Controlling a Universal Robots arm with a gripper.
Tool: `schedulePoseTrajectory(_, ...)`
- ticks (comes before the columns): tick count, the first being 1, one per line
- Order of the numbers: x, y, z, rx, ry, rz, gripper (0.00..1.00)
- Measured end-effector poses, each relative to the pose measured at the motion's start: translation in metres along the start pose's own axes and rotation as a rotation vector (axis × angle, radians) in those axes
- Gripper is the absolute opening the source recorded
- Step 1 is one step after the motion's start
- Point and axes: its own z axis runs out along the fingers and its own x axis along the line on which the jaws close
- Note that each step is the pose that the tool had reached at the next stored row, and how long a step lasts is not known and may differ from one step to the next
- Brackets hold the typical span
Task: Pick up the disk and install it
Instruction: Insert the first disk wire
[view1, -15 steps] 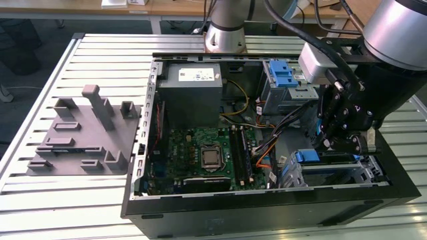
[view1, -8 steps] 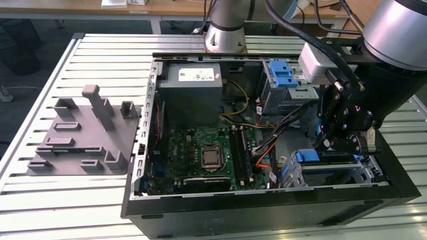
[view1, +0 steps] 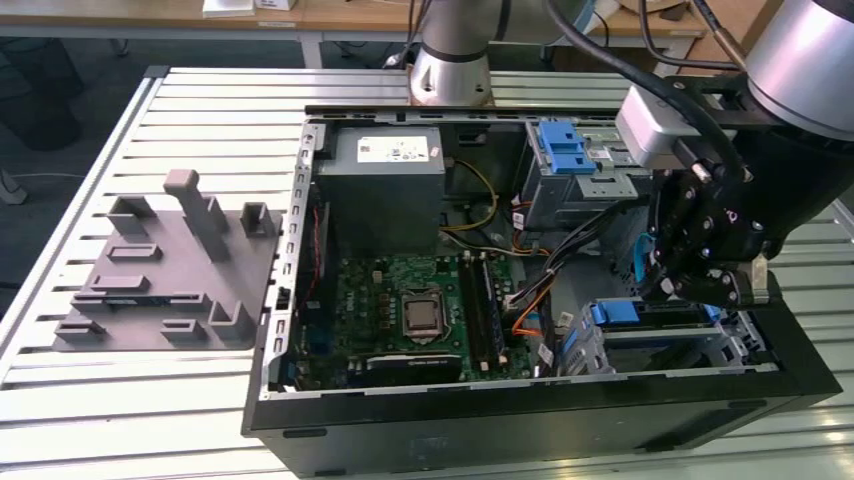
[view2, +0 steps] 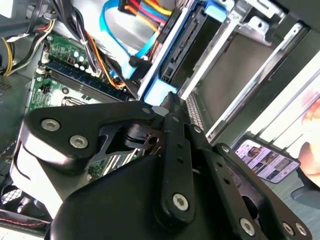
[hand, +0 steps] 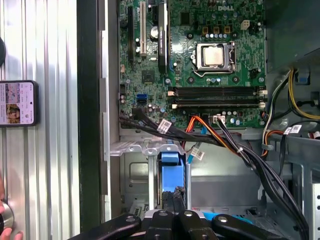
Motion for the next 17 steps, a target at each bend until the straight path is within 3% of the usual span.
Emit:
schedulePoseTrajectory(10,-0.0001,-0.0029,0.0000,0.0000,0.0000,0.000,0.11)
schedulePoseTrajectory(17,-0.0012,-0.0159,0.0002,0.0000,0.0001,0.000,0.11)
